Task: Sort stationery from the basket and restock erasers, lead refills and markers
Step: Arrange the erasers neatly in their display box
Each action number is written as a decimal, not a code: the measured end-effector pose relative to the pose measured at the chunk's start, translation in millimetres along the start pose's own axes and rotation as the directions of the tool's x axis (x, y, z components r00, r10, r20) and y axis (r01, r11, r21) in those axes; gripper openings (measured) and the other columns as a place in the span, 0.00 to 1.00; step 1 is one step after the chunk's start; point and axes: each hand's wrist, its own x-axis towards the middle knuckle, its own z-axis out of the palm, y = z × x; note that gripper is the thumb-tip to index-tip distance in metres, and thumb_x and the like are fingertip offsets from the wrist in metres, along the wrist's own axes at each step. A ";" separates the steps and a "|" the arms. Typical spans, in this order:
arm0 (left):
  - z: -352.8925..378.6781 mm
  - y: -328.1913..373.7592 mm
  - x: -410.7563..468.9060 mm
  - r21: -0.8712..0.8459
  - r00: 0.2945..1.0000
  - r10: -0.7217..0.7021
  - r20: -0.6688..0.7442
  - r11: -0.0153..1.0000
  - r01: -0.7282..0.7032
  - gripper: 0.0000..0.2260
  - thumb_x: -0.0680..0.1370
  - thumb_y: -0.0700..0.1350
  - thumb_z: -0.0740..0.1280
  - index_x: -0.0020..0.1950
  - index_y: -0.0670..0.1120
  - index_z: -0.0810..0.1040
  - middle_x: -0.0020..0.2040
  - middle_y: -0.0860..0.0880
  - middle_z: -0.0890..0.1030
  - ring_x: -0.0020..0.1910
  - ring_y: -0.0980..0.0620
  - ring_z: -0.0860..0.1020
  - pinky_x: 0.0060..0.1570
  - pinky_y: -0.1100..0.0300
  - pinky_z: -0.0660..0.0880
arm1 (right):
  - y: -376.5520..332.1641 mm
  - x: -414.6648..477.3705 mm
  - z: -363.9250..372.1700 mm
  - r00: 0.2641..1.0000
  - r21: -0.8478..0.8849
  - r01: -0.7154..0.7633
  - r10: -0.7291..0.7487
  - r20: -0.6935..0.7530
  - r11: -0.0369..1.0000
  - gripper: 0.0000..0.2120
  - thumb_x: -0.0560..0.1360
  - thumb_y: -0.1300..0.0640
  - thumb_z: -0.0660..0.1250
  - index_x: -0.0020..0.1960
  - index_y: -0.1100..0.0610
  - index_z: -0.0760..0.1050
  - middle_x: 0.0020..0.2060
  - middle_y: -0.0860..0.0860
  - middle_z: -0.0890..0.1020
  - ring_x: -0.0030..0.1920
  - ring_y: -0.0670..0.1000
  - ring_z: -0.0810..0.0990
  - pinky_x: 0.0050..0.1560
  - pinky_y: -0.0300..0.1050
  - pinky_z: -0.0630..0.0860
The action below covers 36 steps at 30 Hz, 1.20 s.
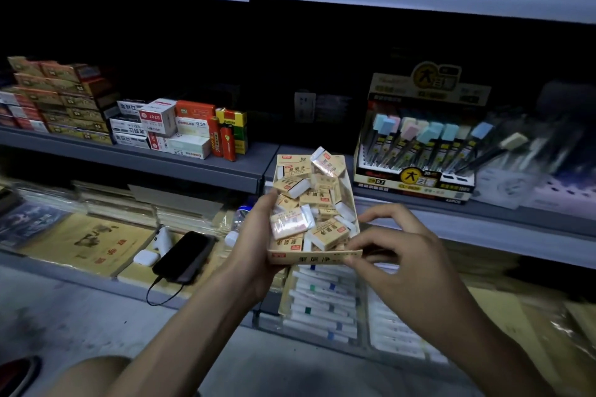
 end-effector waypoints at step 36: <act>12.7 26.1 11.6 -0.024 0.982 -0.114 -0.150 0.994 0.111 0.13 0.86 0.44 0.55 0.52 0.37 0.75 0.14 0.49 0.72 0.09 0.58 0.68 0.11 0.68 0.62 | -28.8 156.9 -10.2 0.985 -0.471 0.137 -0.068 0.160 0.871 0.16 0.75 0.45 0.74 0.61 0.45 0.81 0.52 0.44 0.74 0.50 0.43 0.73 0.49 0.41 0.67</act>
